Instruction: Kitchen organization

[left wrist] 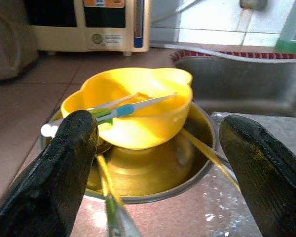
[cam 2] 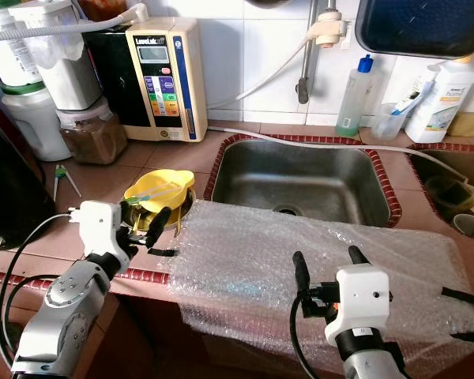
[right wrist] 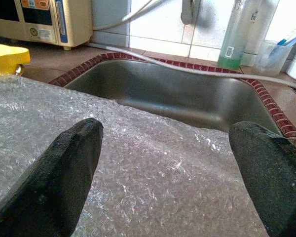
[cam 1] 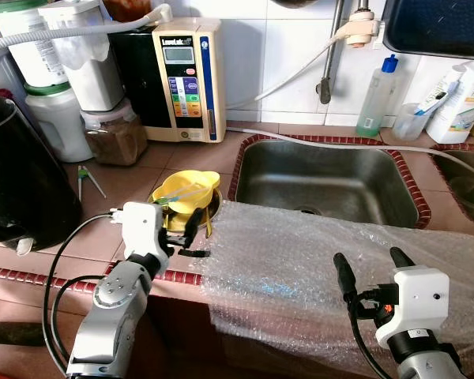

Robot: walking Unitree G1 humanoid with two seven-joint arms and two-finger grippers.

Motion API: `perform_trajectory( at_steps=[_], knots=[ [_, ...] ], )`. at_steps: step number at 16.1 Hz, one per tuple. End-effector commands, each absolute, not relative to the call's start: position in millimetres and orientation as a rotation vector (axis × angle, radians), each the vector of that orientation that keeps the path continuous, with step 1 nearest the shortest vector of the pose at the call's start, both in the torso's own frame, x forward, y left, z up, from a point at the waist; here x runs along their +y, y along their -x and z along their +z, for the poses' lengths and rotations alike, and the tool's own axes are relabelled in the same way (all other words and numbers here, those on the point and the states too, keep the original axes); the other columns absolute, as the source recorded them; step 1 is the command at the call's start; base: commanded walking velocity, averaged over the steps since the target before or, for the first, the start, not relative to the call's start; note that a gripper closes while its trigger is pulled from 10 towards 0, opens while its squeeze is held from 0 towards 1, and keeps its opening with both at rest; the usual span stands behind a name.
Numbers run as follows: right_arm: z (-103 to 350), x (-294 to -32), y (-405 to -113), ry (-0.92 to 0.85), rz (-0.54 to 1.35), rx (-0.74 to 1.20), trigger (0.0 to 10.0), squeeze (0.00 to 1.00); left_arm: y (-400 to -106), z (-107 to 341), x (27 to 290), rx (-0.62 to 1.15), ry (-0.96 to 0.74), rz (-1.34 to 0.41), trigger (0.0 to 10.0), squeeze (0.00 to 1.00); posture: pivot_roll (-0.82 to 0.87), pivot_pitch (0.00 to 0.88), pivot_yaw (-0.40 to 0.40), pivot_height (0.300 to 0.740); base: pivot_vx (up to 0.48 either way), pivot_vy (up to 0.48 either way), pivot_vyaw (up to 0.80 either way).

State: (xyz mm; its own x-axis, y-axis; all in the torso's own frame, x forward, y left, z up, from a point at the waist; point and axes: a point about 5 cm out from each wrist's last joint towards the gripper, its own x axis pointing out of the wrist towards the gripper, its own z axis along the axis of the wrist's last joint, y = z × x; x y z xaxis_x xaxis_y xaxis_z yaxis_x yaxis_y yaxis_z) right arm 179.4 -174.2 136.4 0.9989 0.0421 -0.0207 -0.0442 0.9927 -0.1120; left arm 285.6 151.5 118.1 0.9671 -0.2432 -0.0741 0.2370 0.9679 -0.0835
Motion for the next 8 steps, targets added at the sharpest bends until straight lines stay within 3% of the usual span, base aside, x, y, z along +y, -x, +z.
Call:
perform_trajectory(
  at_steps=[1,8],
  knots=[
    [136,-177,-180,0.108,0.035,0.015,10.0,0.00,-288,123,162,0.066,0.085,-0.185,10.0,0.00,-0.02,0.000,0.039,0.740,0.000,0.000,0.00],
    [141,-178,-176,0.127,0.044,0.003,10.0,0.00,-276,144,146,-0.021,0.045,-0.347,10.0,0.00,-0.02,0.000,0.038,0.740,0.000,0.000,0.00]
  ],
)
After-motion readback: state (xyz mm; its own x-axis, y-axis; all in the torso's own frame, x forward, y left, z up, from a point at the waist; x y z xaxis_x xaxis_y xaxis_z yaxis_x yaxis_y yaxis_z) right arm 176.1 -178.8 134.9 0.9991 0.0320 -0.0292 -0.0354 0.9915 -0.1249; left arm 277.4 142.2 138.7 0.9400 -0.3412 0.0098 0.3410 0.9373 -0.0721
